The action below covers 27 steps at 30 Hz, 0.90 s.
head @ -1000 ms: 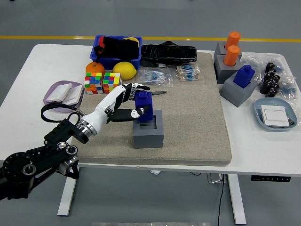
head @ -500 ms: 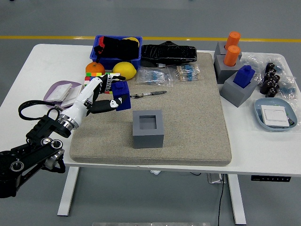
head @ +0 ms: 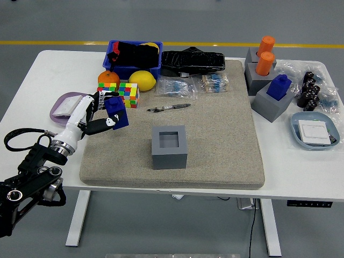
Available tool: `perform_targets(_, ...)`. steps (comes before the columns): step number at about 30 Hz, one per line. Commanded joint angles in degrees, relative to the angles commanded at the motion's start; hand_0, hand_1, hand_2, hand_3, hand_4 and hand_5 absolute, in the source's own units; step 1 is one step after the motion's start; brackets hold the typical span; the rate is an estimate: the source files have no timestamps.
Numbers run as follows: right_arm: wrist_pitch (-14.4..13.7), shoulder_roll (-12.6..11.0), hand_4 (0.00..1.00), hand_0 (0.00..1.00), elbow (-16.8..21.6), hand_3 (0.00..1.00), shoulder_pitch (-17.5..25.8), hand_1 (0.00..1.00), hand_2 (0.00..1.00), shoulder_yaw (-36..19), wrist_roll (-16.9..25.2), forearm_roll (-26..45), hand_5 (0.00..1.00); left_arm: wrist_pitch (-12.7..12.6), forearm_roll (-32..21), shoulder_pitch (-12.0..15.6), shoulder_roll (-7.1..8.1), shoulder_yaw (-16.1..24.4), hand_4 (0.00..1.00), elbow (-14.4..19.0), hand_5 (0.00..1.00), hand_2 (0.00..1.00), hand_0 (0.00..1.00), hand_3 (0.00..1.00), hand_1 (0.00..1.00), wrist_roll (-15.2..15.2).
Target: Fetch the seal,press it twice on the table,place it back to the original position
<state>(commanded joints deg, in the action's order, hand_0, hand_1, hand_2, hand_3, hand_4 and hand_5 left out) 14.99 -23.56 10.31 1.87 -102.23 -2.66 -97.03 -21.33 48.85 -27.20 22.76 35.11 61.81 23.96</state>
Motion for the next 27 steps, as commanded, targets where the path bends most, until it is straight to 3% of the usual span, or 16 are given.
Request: perform_targets(27, 0.0, -0.1, 0.828, 0.796, 0.2, 0.654, 1.1, 0.704, 0.681, 0.4, 1.2, 1.3, 0.469, -0.7, -1.9, 2.4, -1.87, -1.1, 0.521, -5.5, 0.002, 0.509, 0.628, 0.680, 0.437, 2.3)
